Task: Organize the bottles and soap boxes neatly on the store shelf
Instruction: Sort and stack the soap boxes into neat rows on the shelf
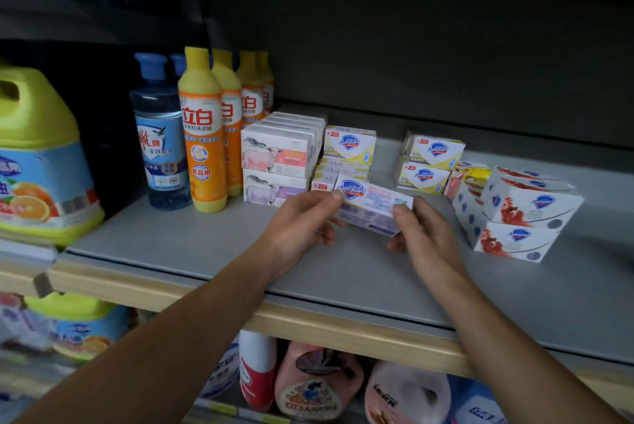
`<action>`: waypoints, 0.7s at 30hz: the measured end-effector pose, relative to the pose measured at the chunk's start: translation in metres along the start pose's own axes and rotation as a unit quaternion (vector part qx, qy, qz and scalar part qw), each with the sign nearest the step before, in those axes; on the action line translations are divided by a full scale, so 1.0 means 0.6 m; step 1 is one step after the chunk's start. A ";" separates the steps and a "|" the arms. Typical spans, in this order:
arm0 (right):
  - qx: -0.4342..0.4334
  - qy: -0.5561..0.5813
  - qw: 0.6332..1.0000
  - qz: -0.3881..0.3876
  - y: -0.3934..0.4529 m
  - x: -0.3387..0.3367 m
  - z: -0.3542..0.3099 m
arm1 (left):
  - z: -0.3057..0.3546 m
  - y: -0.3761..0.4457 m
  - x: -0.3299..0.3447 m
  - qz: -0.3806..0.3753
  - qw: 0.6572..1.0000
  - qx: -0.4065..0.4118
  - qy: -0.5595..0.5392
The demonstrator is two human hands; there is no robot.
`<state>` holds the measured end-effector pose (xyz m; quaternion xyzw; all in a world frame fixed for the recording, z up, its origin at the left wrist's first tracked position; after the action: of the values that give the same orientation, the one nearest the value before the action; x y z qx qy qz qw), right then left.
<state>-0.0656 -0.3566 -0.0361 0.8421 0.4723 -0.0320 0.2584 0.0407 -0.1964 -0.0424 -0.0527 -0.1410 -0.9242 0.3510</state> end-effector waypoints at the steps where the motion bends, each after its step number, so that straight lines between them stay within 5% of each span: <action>1: 0.013 -0.007 1.000 -0.005 -0.001 0.001 0.003 | 0.000 0.000 0.000 -0.002 1.000 0.008 0.009; 11: 0.101 -0.018 0.994 -0.024 -0.004 0.008 0.013 | -0.010 0.005 -0.009 0.028 0.989 -0.020 0.146; 21: 0.042 0.143 0.989 -0.016 -0.001 0.000 -0.003 | -0.001 0.001 -0.003 0.010 0.998 0.011 0.066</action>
<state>-0.0663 -0.3555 -0.0345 0.8402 0.5165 0.0649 0.1518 0.0422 -0.1960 -0.0431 0.0103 -0.1269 -0.9205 0.3695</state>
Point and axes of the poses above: each hand's wrist, its own y-axis towards the middle knuckle, its own x-axis out of the palm, z = x × y, the point moved 5 cm from there along y, towards the middle knuckle, and after that the axes turned 7 degrees about -z, right-handed, at the moved point
